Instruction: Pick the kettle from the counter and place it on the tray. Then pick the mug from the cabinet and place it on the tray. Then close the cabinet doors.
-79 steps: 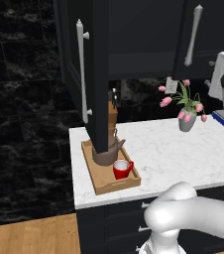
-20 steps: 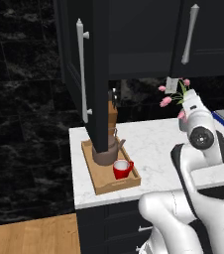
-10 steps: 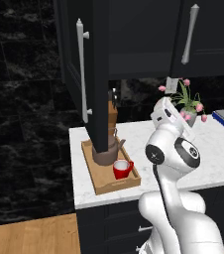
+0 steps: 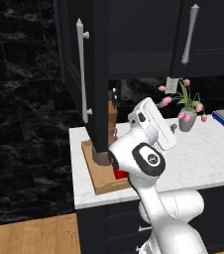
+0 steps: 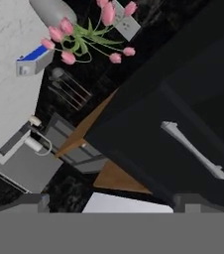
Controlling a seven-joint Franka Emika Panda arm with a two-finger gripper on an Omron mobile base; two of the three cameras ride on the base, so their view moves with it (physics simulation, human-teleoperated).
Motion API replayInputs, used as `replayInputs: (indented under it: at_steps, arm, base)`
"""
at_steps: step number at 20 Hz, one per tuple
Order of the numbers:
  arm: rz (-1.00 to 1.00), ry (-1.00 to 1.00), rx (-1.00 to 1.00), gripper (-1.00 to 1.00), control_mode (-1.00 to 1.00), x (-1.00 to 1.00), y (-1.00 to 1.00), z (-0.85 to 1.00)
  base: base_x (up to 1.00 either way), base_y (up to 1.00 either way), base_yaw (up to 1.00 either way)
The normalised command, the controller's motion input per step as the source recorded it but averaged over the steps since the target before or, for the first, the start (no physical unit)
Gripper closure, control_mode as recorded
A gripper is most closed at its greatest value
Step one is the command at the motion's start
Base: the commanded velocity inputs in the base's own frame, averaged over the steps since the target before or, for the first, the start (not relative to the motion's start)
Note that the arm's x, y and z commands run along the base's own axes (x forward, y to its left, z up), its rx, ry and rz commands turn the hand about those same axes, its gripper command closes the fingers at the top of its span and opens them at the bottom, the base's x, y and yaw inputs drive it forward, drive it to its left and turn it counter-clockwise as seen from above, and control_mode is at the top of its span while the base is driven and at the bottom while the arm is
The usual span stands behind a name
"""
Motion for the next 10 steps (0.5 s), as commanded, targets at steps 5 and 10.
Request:
replayInputs:
  at_steps: [5,10]
  arm:
    - [-0.05,-0.01,-0.14,-1.0,-1.0,-0.34,0.13,-0.26]
    - [-0.05,-0.06,-0.16,-1.0,-1.0,-0.24,0.11,-0.18]
  base:
    - [0.0,0.0,0.0]
    - [0.0,0.0,0.0]
